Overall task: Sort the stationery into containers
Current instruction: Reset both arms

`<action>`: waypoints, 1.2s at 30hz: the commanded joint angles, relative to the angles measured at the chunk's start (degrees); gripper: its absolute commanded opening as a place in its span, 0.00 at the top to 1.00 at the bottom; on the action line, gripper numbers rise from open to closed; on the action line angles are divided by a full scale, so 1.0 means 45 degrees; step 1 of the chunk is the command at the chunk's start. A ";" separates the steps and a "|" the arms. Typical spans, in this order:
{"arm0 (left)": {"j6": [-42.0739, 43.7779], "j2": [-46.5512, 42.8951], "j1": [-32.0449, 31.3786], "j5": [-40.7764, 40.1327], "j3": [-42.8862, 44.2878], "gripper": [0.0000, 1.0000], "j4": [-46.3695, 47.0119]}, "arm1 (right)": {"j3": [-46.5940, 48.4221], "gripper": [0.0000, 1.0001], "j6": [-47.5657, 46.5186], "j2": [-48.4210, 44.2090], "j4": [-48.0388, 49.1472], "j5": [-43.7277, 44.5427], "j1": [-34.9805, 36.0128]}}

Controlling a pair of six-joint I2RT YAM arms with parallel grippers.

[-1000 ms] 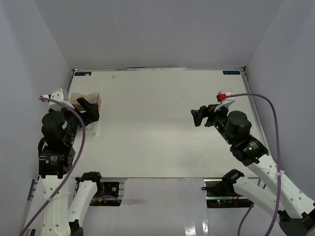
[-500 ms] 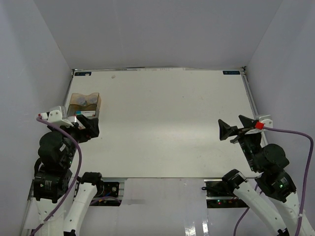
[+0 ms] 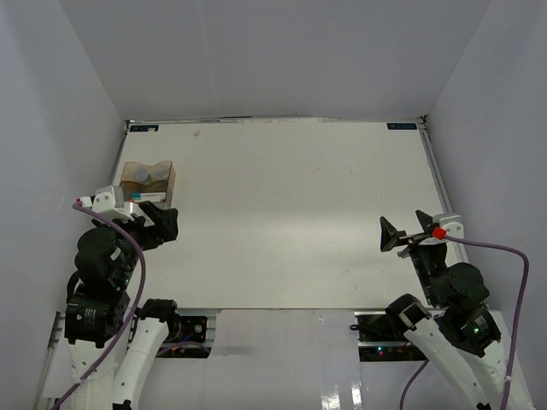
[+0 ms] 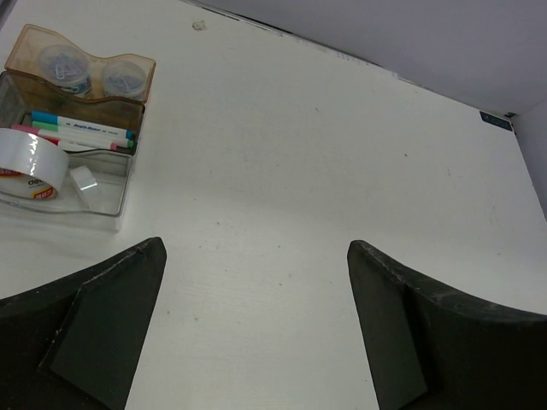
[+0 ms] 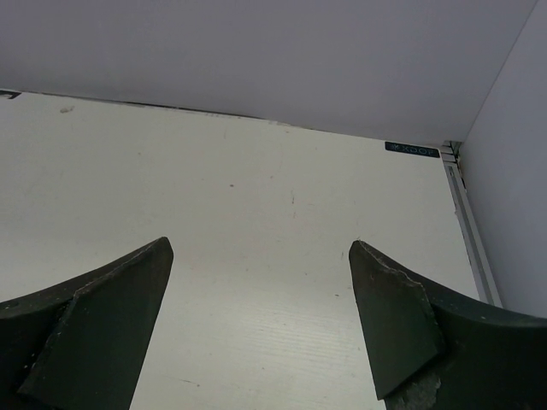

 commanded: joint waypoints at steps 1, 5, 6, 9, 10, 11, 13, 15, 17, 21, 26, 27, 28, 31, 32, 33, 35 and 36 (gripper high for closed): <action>-0.0125 -0.0105 -0.0045 0.0267 -0.0095 0.02 0.0185 | -0.0090 0.10 -0.0242 -0.0252 0.0897 0.0238 -0.0058; -0.0028 -0.0281 -0.0123 0.0014 -0.0037 0.02 -0.0009 | -0.0188 0.10 -0.0203 -0.0447 0.0897 0.0335 -0.0058; -0.0047 -0.0339 -0.0162 -0.0199 -0.0056 0.02 -0.0049 | -0.0207 0.10 -0.0222 -0.0506 0.0916 0.0316 -0.0039; -0.0358 -0.0710 -0.0299 -0.0358 -0.0270 0.02 -0.0147 | -0.0324 0.10 -0.0280 -0.0623 0.0955 0.0238 -0.0039; -0.0437 -0.0827 -0.0338 -0.0300 -0.0368 0.02 -0.0108 | -0.0344 0.10 -0.0319 -0.0623 0.0956 0.0083 -0.0058; -0.0477 -0.1002 -0.0357 -0.0203 -0.0543 0.02 -0.0088 | -0.0383 0.10 -0.0320 -0.0623 0.0975 0.0023 -0.0039; -0.0535 -0.1101 -0.0377 -0.0182 -0.0681 0.02 -0.0146 | -0.0422 0.10 -0.0281 -0.0643 0.1014 -0.0094 -0.0058; -0.0555 -0.1160 -0.0416 -0.0221 -0.0643 0.02 -0.0282 | -0.0403 0.10 -0.0300 -0.0643 0.1014 -0.0095 -0.0039; -0.0535 -0.1258 -0.0532 -0.0357 -0.0603 0.02 -0.0400 | -0.0422 0.10 -0.0320 -0.0623 0.0995 -0.0016 -0.0058; -0.0497 -0.1687 -0.0729 -0.0533 -0.0565 0.02 -0.0556 | -0.0501 0.10 -0.0320 -0.0643 0.1034 -0.0094 -0.0058; -0.0380 -0.2019 -0.0924 -0.0884 -0.0408 0.02 -0.1142 | -0.0500 0.10 -0.0300 -0.0643 0.1034 -0.0094 -0.0039; -0.0341 -0.2097 -0.0963 -0.0963 -0.0408 0.02 -0.1298 | -0.0501 0.10 -0.0300 -0.0643 0.1034 -0.0075 -0.0058; -0.0321 -0.2233 -0.1021 -0.1079 -0.0389 0.02 -0.1396 | -0.0520 0.10 -0.0300 -0.0643 0.1034 -0.0094 -0.0058; -0.0418 -0.2546 -0.1080 -0.1140 -0.0447 0.02 -0.1553 | -0.0540 0.10 -0.0300 -0.0643 0.1073 -0.0114 -0.0058; -0.0399 -0.2586 -0.1080 -0.1100 -0.0466 0.02 -0.1572 | -0.0540 0.10 -0.0300 -0.0643 0.1073 -0.0133 -0.0058; -0.0399 -0.2586 -0.1100 -0.1081 -0.0486 0.02 -0.1669 | -0.0540 0.10 -0.0300 -0.0643 0.1073 -0.0153 -0.0058; -0.0418 -0.2606 -0.1080 -0.1042 -0.0603 0.02 -0.1748 | -0.0559 0.10 -0.0281 -0.0643 0.1073 -0.0172 -0.0058; -0.0418 -0.2606 -0.1080 -0.0964 -0.0642 0.02 -0.1806 | -0.0559 0.10 -0.0281 -0.0643 0.1073 -0.0172 -0.0039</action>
